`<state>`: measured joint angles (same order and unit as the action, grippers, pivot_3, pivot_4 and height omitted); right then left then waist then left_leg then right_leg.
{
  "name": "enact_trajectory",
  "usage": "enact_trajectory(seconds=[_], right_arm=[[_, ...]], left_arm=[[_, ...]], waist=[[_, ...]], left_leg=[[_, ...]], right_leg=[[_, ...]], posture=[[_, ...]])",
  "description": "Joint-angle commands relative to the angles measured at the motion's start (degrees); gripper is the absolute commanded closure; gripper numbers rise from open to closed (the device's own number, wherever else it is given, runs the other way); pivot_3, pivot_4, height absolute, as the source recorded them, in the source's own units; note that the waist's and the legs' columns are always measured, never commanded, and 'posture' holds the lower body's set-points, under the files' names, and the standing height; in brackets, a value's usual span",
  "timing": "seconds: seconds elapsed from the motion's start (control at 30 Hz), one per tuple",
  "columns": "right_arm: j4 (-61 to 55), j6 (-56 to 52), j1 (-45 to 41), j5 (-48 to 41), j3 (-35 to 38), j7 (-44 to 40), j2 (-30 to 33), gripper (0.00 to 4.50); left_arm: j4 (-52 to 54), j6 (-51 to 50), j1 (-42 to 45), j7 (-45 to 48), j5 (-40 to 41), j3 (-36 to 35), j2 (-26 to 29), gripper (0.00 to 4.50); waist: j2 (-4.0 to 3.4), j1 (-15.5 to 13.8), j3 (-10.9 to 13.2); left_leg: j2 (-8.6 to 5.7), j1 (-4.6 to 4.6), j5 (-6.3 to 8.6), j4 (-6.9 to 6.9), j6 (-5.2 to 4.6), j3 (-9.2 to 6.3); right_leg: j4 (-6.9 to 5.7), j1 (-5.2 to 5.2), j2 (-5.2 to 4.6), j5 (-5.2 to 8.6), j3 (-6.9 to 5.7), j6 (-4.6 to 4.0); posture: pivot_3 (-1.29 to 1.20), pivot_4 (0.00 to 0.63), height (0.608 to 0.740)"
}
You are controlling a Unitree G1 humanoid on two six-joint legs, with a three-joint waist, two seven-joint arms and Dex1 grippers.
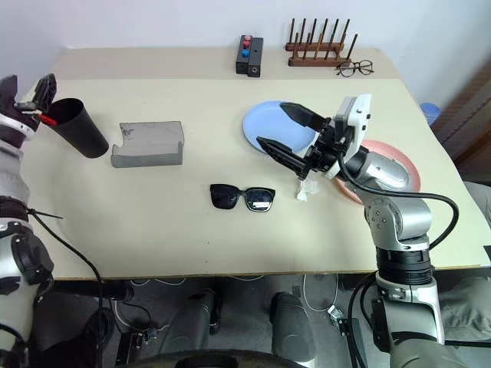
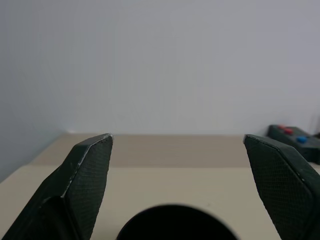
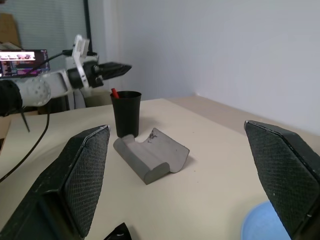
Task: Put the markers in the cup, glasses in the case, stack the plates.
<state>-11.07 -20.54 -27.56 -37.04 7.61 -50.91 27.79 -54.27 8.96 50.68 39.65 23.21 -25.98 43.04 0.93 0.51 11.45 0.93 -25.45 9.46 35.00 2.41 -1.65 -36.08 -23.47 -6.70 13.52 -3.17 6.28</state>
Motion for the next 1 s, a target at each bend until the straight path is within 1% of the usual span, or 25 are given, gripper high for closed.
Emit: enact_trajectory(seconds=[0.03, 0.13, 0.2, 0.33, 0.4, 0.47, 0.57, 0.7, 0.87, 0.9, 0.97, 1.0], right_arm=[[-0.8, 1.3, -0.4, 0.0, 0.6, -0.2, 0.2, 0.09], [-0.3, 1.5, -0.7, 0.2, 0.4, -0.3, -0.1, 0.09], [0.1, 1.8, -0.9, 0.5, 0.2, -0.4, -0.3, 0.09], [0.7, 2.6, -1.0, 1.2, -0.4, -0.4, -0.9, 0.09], [0.5, 2.9, -0.6, 1.6, -0.6, -0.3, -1.0, 0.09], [0.3, 3.1, -0.5, 1.8, -0.6, -0.2, -1.0, 0.09], [-0.1, 3.0, -0.3, 1.8, -0.2, 0.1, -0.5, 0.09], [-1.5, 2.7, 1.0, 1.7, 0.4, 0.9, -0.1, 0.09], [-2.2, 2.8, 1.8, 1.7, 0.4, 1.5, 0.2, 0.09], [-2.2, 2.8, 1.8, 1.7, 0.4, 1.6, 0.2, 0.09], [-2.1, 2.8, 1.6, 1.7, 0.2, 1.8, 0.1, 0.09], [-2.1, 2.9, 1.5, 1.8, 0.2, 1.8, 0.1, 0.09]], left_arm=[[10.2, -8.0, 1.9, 7.2, 4.0, 2.0, -0.6, 0.04], [16.5, -16.7, 0.8, 16.1, 4.9, 7.0, 0.0, 0.04], [16.8, -23.7, 0.5, 21.2, 1.8, 12.7, 1.8, 0.04], [14.4, -24.9, 1.7, 28.1, -3.2, 19.9, 2.3, 0.04], [12.9, -24.7, 2.9, 31.7, -6.3, 24.0, 2.1, 0.04], [11.1, -23.6, 3.9, 33.8, -8.9, 26.6, 2.0, 0.04], [7.2, -21.0, 5.3, 35.2, -13.2, 30.2, 1.0, 0.04], [1.8, -17.2, 6.7, 34.9, -18.4, 33.3, 0.0, 0.04], [-3.3, -13.1, 7.8, 34.1, -22.0, 34.4, -0.7, 0.04], [-4.5, -12.3, 8.1, 33.2, -22.6, 34.4, -1.3, 0.27], [-6.2, -10.7, 8.5, 32.2, -23.5, 34.4, -2.3, 0.9], [-6.9, -10.1, 8.6, 32.0, -23.8, 34.3, -2.8, 1.45]], waist=[[0.0, -0.1, 0.0], [0.0, 0.1, 0.0], [-0.02, 0.2, 0.0], [-0.05, 0.4, 0.0], [-0.05, 0.2, 0.0], [-0.04, 0.2, 0.0], [-0.04, 0.0, 0.0], [-0.04, 0.0, 0.0], [-0.04, 0.1, 0.0], [-0.04, 0.1, 0.0], [-0.03, 0.0, 0.0], [-0.03, -0.1, 0.0]], left_leg=[[0.0, 0.0, 0.0, 0.0, 0.0, 0.0], [0.0, 0.0, 0.0, 0.01, 0.0, 0.0], [0.0, 0.02, 0.0, -0.01, 0.0, 0.01], [0.01, 0.06, 0.0, -0.03, 0.0, 0.01], [0.01, 0.03, 0.0, -0.04, -0.01, 0.0], [0.01, 0.0, 0.0, -0.03, -0.01, 0.0], [0.01, -0.02, 0.0, -0.01, -0.01, -0.01], [0.01, -0.04, 0.01, -0.01, -0.02, -0.01], [0.01, -0.08, 0.01, -0.03, -0.02, -0.02], [0.01, -0.07, 0.01, -0.03, -0.02, -0.02], [0.01, -0.07, 0.01, -0.01, -0.03, -0.02], [0.01, -0.08, 0.01, 0.0, -0.02, -0.02]], right_leg=[[0.0, 0.0, 0.0, 0.0, 0.0, 0.0], [0.01, 0.01, 0.0, 0.0, 0.01, 0.0], [-0.01, 0.02, 0.01, 0.0, 0.01, -0.01], [-0.02, 0.0, 0.03, 0.01, 0.01, -0.02], [-0.02, -0.04, 0.04, 0.02, 0.01, -0.03], [0.0, -0.04, 0.04, 0.02, 0.01, -0.03], [0.02, -0.04, 0.03, 0.02, 0.01, -0.03], [0.03, -0.04, 0.02, 0.11, 0.01, -0.19], [0.01, -0.11, 0.02, 0.05, 0.01, -0.09], [0.01, -0.11, 0.02, 0.04, 0.01, -0.06], [0.0, -0.11, 0.01, 0.03, 0.01, -0.05], [0.01, -0.1, 0.02, 0.03, 0.01, -0.04]], posture=[[0.0, 0.15, 0.74], [0.0, 0.15, 0.74], [0.0, 0.15, 0.74], [0.0, 0.15, 0.74], [0.0, 0.15, 0.74], [0.0, 0.15, 0.74], [0.0, 0.15, 0.74], [0.0, 0.15, 0.74], [0.0, 0.15, 0.74], [0.0, 0.15, 0.74], [0.0, 0.15, 0.74], [0.0, 0.15, 0.74]])
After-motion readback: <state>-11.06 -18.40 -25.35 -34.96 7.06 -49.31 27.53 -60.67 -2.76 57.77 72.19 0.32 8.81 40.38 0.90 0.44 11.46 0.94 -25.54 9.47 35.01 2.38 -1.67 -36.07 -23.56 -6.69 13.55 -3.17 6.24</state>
